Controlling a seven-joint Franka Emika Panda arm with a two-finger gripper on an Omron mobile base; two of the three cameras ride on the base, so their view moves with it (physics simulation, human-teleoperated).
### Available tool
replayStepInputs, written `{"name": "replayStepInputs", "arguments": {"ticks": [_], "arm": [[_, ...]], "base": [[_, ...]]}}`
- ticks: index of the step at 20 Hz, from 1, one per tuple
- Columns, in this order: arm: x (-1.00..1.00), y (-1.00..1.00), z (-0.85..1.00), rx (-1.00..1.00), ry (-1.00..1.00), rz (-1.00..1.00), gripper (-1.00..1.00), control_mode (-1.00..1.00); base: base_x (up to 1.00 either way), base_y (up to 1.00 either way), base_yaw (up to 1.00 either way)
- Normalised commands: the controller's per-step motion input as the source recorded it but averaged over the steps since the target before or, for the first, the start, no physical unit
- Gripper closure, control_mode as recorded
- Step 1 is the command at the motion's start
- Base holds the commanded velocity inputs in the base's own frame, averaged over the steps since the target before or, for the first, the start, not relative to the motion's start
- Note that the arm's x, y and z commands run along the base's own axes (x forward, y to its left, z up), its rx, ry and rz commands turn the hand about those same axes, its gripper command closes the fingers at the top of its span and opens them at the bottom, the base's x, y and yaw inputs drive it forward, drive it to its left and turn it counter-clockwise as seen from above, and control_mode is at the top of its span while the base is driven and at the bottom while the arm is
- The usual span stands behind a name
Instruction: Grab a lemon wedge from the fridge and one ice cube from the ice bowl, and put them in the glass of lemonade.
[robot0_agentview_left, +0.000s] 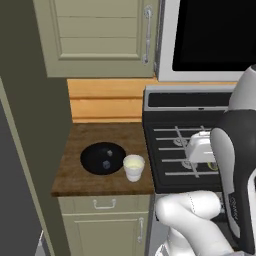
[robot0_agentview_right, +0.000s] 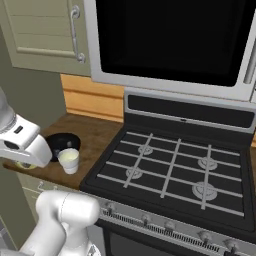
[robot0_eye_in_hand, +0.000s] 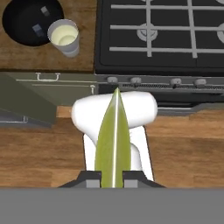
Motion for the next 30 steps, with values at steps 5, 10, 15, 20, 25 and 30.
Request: {"name": "replayStepInputs", "arguments": {"ticks": [5, 10, 15, 20, 25, 30], "arm": [[0.0, 0.0, 0.0, 0.0, 0.0, 0.0, 1.0, 1.0], [0.0, 0.0, 0.0, 0.0, 0.0, 0.0, 1.0, 1.0], [0.0, 0.0, 0.0, 0.0, 0.0, 0.0, 1.0, 1.0], [0.79, 0.49, -0.44, 0.0, 0.01, 0.04, 1.0, -1.0], [0.93, 0.57, -0.37, 0.0, 0.0, 0.03, 1.0, -1.0], [0.97, 0.36, -0.46, 0.0, 0.0, 0.03, 1.0, -1.0]], "base": [[0.47, 0.04, 0.0], [0.22, 0.04, 0.0], [0.06, 0.03, 0.0], [0.0, 0.0, 0.0], [0.0, 0.0, 0.0], [0.0, 0.0, 0.0]]}}
